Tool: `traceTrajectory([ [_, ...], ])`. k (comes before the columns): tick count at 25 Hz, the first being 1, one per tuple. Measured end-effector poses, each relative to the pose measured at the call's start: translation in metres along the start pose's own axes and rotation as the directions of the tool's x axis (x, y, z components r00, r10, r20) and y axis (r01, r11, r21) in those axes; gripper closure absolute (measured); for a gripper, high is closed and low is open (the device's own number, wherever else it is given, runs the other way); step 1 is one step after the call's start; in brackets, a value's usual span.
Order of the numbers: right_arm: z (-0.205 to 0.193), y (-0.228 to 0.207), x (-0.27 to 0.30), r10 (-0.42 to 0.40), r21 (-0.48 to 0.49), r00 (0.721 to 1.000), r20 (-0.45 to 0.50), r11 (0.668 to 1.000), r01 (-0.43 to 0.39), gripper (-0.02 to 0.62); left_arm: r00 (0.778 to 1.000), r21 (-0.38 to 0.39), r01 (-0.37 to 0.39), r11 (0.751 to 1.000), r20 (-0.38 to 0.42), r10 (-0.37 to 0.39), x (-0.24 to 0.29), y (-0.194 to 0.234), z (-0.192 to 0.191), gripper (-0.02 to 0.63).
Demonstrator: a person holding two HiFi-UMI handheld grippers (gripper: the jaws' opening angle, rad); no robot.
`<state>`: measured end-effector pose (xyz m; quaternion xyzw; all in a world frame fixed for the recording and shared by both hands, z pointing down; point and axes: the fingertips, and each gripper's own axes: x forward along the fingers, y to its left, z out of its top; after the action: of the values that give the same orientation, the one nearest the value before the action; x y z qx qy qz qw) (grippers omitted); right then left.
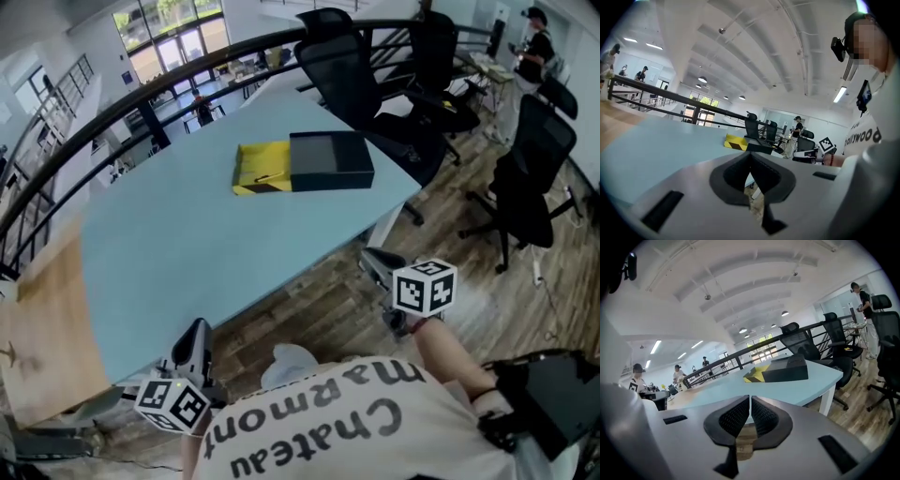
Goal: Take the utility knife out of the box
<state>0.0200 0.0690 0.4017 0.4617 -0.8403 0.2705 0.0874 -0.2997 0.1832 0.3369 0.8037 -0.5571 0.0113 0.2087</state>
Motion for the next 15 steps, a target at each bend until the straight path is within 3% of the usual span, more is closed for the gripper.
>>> traceTrajectory([
  [9, 0.004, -0.037, 0.046, -0.052, 0.053, 0.996, -0.073, 0.997, 0.056, 0.557, 0.996, 0.004, 0.051, 0.999, -0.077, -0.051, 0.082, 0.012, 0.019, 0.603],
  [15, 0.051, -0.048, 0.078, -0.064, 0.068, 0.997, -0.050, 0.995, 0.068, 0.557, 0.989, 0.033, 0.124, 0.992, -0.079, -0.121, 0.143, 0.021, 0.065, 0.603],
])
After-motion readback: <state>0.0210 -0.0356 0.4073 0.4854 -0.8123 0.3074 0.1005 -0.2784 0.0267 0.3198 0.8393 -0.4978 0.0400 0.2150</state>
